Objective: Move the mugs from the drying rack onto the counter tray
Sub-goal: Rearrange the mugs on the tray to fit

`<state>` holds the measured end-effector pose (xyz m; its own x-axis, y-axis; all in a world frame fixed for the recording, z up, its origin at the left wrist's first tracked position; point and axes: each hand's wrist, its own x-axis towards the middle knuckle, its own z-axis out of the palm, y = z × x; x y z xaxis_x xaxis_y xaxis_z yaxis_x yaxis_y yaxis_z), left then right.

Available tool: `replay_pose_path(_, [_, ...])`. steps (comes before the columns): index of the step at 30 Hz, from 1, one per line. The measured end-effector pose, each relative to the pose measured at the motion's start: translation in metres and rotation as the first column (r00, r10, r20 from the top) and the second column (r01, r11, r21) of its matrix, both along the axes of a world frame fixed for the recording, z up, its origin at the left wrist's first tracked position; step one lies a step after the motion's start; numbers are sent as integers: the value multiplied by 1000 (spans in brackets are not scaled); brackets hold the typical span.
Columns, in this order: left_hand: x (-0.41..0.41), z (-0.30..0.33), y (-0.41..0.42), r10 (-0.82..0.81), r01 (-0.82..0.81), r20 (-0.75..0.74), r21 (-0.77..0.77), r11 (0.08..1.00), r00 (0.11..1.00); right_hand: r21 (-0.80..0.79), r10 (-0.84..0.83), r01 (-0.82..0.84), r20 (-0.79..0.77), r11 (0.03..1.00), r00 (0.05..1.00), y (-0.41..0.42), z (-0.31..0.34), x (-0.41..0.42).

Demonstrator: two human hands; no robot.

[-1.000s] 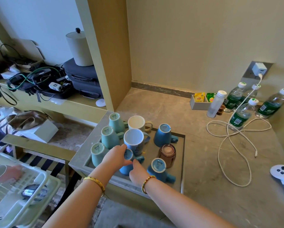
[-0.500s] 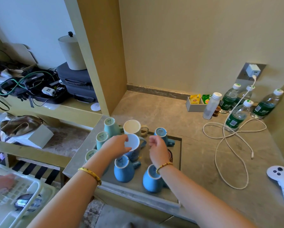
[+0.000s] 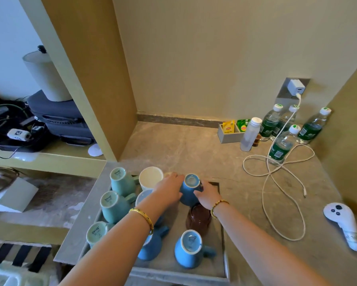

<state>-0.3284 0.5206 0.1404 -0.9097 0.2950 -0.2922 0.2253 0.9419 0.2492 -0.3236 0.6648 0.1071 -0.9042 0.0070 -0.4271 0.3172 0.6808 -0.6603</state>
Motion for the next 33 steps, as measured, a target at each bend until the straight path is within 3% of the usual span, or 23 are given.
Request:
replay_pose_path(8, [-37, -10, 15, -215, 216, 84, -8, 976, 973, 25, -35, 35, 20, 999, 999, 1, -4, -5])
replay_pose_path(17, [-46, -20, 16, -184, 185, 38, -37, 982, 982, -20, -38, 39, 18, 999, 999, -3, 4, -4])
replay_pose_path(21, [-47, -11, 1, -153, 151, 31, 71, 986, 988, 71, -114, 132, -216, 989, 970, -18, 12, -7])
replay_pose_path(23, [-51, -2, -22, -104, 104, -6, 95, 990, 995, 97, -28, 66, -355, 993, 934, -30, 18, -13])
replay_pose_path(25, [-55, 2, -52, -67, 66, 2, 39, 997, 998, 153, 115, -60, -382, 986, 917, -48, 22, -23])
replay_pose_path(27, [-54, 1, -79, -57, 59, 62, -24, 998, 996, 311, 297, -207, -279, 927, 913, -66, 23, -33])
replay_pose_path(29, [-52, -2, -94, -43, 44, 116, -2, 999, 992, 501, 442, -338, -102, 797, 891, -77, 22, -41])
replay_pose_path(33, [-58, -7, -102, -48, 34, 153, 92, 995, 987, 647, 511, -434, 80, 627, 856, -86, 20, -54])
